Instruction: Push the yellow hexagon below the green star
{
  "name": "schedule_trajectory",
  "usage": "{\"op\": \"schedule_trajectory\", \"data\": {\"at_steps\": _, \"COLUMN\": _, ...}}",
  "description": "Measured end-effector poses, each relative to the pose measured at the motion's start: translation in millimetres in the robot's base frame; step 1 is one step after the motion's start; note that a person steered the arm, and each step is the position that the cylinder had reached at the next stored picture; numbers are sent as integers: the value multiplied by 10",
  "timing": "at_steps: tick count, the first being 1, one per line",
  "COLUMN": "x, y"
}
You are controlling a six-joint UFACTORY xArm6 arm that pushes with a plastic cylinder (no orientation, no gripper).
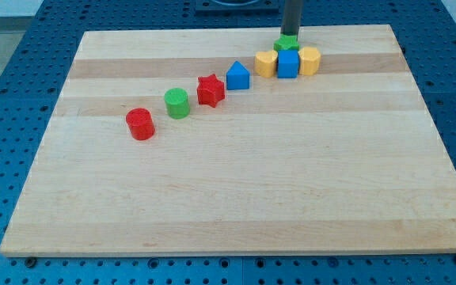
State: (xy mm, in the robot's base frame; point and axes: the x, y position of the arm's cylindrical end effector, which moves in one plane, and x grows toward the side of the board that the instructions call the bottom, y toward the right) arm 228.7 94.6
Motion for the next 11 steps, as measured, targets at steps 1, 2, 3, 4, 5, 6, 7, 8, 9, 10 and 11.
{"op": "schedule_trajectory", "data": {"at_steps": 1, "x": 0, "y": 482}}
{"op": "schedule_trajectory", "data": {"at_steps": 2, "x": 52, "y": 1117}}
{"op": "schedule_trajectory", "data": {"at_steps": 3, "x": 486, "y": 1206}}
{"op": "schedule_trajectory", "data": {"at_steps": 4, "x": 680, "y": 1044}}
{"op": "schedule_trajectory", "data": {"at_steps": 5, "x": 739, "y": 667}}
{"op": "schedule_trajectory", "data": {"at_steps": 6, "x": 738, "y": 295}}
{"op": "schedule_trajectory", "data": {"at_steps": 7, "x": 708, "y": 50}}
{"op": "schedule_trajectory", "data": {"at_steps": 8, "x": 546, "y": -50}}
{"op": "schedule_trajectory", "data": {"at_steps": 9, "x": 388, "y": -115}}
{"op": "schedule_trajectory", "data": {"at_steps": 10, "x": 228, "y": -122}}
{"op": "schedule_trajectory", "data": {"at_steps": 11, "x": 80, "y": -154}}
